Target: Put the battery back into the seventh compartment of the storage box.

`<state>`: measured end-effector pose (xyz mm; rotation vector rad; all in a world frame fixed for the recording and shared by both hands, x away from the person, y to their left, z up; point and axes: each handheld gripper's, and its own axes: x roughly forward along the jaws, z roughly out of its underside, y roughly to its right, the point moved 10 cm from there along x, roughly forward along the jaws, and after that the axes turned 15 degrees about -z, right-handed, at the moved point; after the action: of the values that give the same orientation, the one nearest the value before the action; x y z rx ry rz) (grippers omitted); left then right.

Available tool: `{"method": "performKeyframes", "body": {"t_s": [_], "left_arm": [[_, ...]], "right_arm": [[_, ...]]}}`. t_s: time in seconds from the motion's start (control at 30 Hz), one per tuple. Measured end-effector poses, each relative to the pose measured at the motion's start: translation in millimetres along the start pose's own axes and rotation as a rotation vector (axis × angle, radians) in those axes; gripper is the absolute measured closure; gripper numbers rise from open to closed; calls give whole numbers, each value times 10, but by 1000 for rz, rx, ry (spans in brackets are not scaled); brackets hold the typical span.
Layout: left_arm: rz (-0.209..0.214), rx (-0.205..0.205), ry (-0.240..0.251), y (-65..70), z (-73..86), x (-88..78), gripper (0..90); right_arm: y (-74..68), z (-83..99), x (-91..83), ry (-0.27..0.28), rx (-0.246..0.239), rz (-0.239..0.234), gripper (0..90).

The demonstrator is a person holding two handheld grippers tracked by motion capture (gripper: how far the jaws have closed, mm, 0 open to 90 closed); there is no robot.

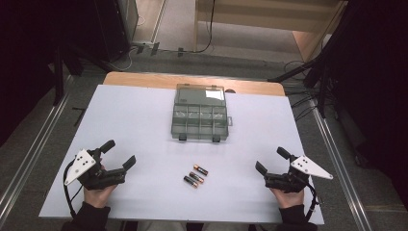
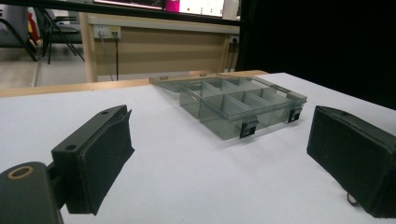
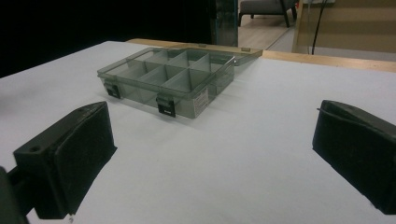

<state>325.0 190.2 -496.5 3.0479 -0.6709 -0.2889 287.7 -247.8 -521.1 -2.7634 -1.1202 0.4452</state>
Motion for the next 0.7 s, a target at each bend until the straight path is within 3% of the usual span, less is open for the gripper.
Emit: {"method": "performKeyframes", "body": {"t_s": [0.7], "left_arm": [[13, -1, -2, 17, -18, -6, 27]], "right_arm": [[-4, 29, 7, -15, -13, 0, 0]]}}
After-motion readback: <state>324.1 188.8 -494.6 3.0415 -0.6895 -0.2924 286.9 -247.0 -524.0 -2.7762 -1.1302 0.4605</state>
